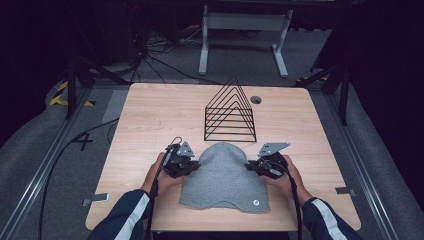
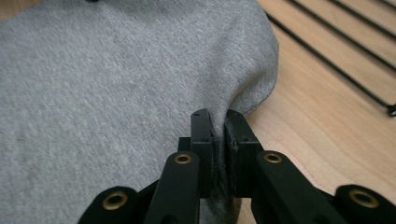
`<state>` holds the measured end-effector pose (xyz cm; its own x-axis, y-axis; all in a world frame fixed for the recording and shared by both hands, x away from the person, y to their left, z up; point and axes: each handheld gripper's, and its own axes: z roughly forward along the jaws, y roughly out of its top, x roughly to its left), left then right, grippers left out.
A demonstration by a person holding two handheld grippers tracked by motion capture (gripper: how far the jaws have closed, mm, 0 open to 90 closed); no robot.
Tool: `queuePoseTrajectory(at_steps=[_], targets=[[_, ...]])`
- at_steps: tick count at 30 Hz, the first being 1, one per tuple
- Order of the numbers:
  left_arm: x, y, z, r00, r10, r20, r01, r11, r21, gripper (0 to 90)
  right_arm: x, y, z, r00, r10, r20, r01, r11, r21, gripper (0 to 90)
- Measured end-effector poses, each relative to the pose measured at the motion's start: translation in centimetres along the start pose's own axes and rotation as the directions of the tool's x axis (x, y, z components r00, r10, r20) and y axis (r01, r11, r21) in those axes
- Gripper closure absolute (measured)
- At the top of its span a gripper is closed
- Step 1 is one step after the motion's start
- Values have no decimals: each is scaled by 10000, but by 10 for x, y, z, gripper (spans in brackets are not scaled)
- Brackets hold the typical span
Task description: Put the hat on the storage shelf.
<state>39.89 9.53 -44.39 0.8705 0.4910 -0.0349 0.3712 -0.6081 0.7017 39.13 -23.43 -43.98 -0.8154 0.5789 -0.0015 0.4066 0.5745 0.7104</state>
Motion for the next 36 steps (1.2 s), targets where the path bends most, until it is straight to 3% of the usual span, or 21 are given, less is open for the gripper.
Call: queuePoseTrajectory(at_steps=[9, 12, 17, 23, 27, 36], targets=[[-4, 20, -22, 9990, 419, -163, -431, 9961, -765, 854, 2, 15, -32, 9991, -263, 339, 291, 9960, -845, 838], [-6, 34, -30, 9975, 686, -160, -699, 9914, -1104, 854, 0, 21, -47, 9980, -301, 555, 367, 9919, -1212, 839], [-9, 62, -40, 9883, 1485, -354, -1518, 9807, -1234, 855, -4, 29, -61, 9957, -354, 860, 482, 9874, -1509, 840], [-5, 85, -53, 9843, 1731, -331, -1762, 9730, -1493, 857, -8, 43, -75, 9910, -576, 1205, 772, 9833, -1646, 840], [-5, 102, -64, 9752, 2154, -508, -2208, 9618, -1618, 857, -12, 56, -93, 9872, -672, 1443, 946, 9768, -1920, 840], [-1, 124, -86, 9768, 1885, -1014, -2083, 9465, -2464, 857, -23, 87, -122, 9796, -688, 1887, 1142, 9638, -2410, 841]])
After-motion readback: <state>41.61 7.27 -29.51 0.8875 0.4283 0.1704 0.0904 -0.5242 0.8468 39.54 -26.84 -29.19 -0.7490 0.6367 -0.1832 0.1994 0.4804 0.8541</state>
